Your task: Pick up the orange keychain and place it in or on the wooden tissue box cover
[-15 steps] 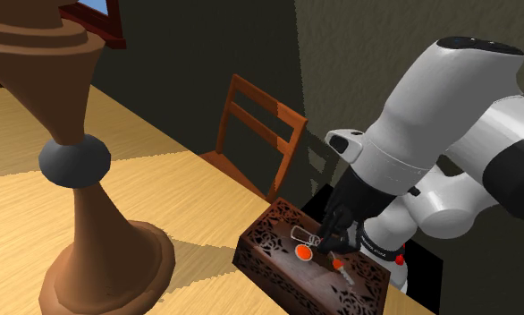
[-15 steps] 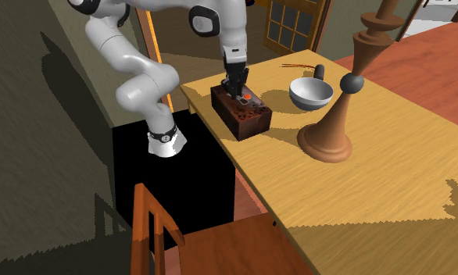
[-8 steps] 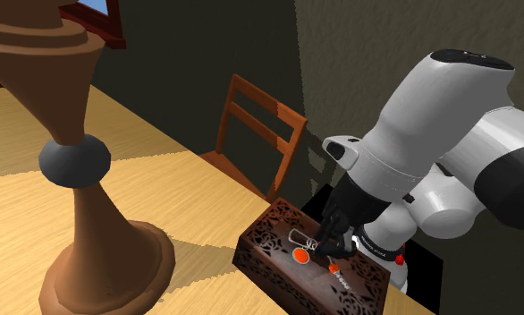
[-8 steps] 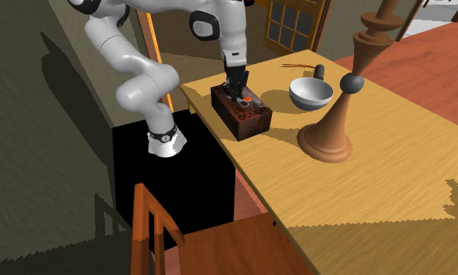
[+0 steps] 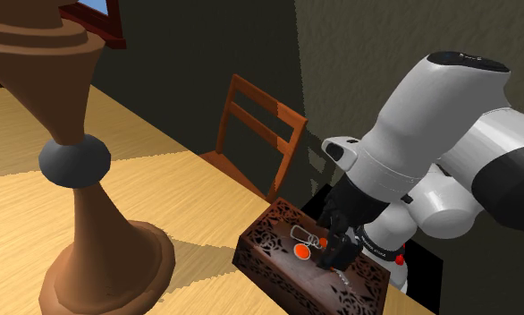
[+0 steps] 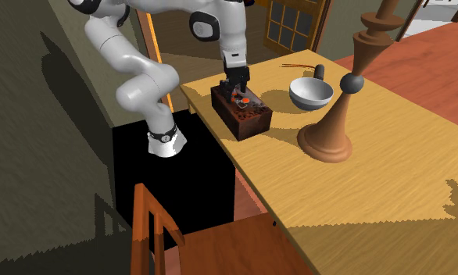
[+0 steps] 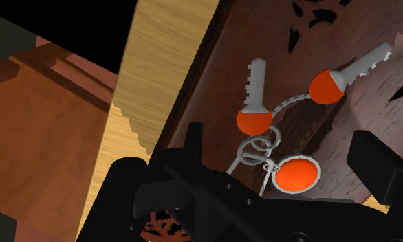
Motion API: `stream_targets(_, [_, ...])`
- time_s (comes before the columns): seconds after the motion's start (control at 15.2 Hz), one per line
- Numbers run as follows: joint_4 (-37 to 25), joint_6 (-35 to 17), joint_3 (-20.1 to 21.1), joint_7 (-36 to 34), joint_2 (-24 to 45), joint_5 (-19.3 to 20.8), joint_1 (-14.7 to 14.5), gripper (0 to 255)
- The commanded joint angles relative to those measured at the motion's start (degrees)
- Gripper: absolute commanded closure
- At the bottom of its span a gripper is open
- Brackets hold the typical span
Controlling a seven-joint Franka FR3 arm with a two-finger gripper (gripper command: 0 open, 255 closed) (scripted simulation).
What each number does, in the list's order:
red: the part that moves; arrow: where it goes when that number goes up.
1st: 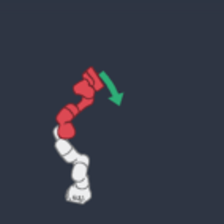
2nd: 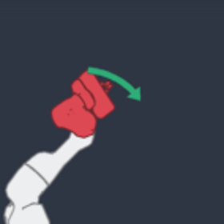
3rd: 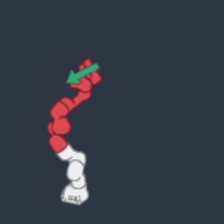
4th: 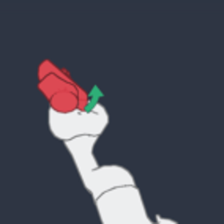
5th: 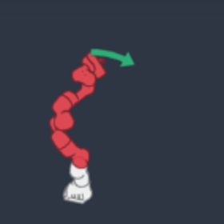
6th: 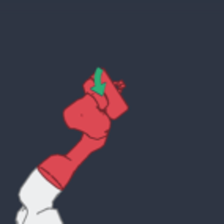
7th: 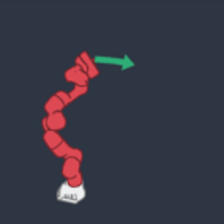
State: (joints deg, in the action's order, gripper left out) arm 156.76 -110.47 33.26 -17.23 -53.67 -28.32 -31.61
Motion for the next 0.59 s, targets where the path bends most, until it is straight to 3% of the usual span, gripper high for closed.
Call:
stream_targets(0.0, [0.03, -0.12, 0.14, -0.07, 0.10, -0.07, -0.01, 0])
stream_targets(0.26, [-5.90, 7.55, -3.37, -0.57, -1.63, 2.99, 0.76, 0])
stream_targets(0.53, [-5.90, 7.55, -3.37, -0.57, -1.62, 3.00, 0.75, 0])
